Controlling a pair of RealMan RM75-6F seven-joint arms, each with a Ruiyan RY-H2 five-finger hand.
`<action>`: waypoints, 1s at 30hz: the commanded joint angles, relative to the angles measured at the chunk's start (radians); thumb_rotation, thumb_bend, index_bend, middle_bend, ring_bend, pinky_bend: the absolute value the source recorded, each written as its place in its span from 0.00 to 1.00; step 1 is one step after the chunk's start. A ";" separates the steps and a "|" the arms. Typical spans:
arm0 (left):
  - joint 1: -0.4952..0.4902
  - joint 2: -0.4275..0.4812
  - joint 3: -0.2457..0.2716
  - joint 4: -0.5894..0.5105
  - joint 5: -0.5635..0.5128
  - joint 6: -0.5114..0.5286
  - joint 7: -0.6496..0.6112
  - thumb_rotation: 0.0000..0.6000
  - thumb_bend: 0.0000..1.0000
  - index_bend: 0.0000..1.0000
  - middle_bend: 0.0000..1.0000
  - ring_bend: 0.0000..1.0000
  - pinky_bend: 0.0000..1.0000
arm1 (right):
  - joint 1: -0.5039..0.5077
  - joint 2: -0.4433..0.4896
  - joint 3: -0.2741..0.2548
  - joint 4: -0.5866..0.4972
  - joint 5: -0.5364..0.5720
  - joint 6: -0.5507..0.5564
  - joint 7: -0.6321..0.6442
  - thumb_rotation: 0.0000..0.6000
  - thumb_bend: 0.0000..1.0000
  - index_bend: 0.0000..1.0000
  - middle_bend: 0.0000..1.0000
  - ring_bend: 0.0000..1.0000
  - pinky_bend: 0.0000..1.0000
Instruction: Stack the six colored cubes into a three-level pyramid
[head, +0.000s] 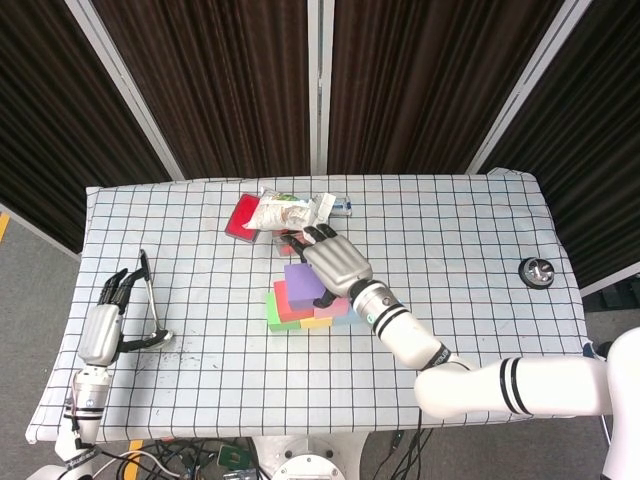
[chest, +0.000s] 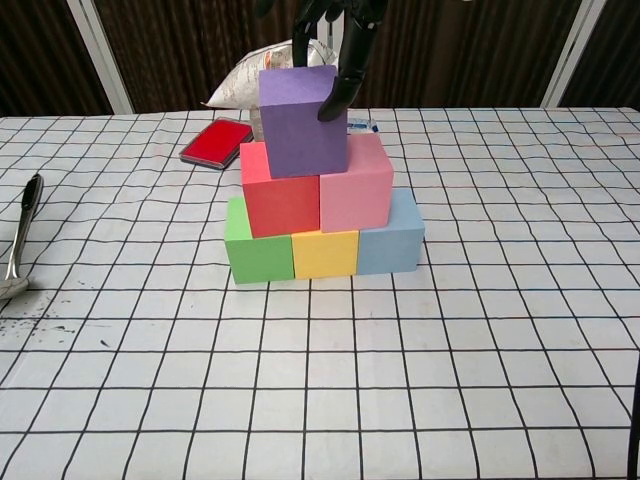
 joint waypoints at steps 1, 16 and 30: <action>0.000 0.001 0.000 -0.001 0.000 0.000 0.000 1.00 0.00 0.09 0.12 0.00 0.01 | -0.003 -0.004 0.001 0.002 -0.005 0.006 0.001 1.00 0.07 0.00 0.37 0.00 0.00; -0.004 0.004 0.002 -0.007 0.002 -0.008 -0.001 1.00 0.00 0.09 0.12 0.00 0.01 | -0.011 0.002 0.011 -0.026 0.006 0.027 -0.001 1.00 0.09 0.00 0.38 0.00 0.00; -0.004 0.003 0.003 -0.005 0.000 -0.009 -0.003 1.00 0.00 0.09 0.12 0.00 0.01 | -0.008 -0.012 0.009 -0.038 0.032 0.059 -0.028 1.00 0.10 0.00 0.38 0.00 0.00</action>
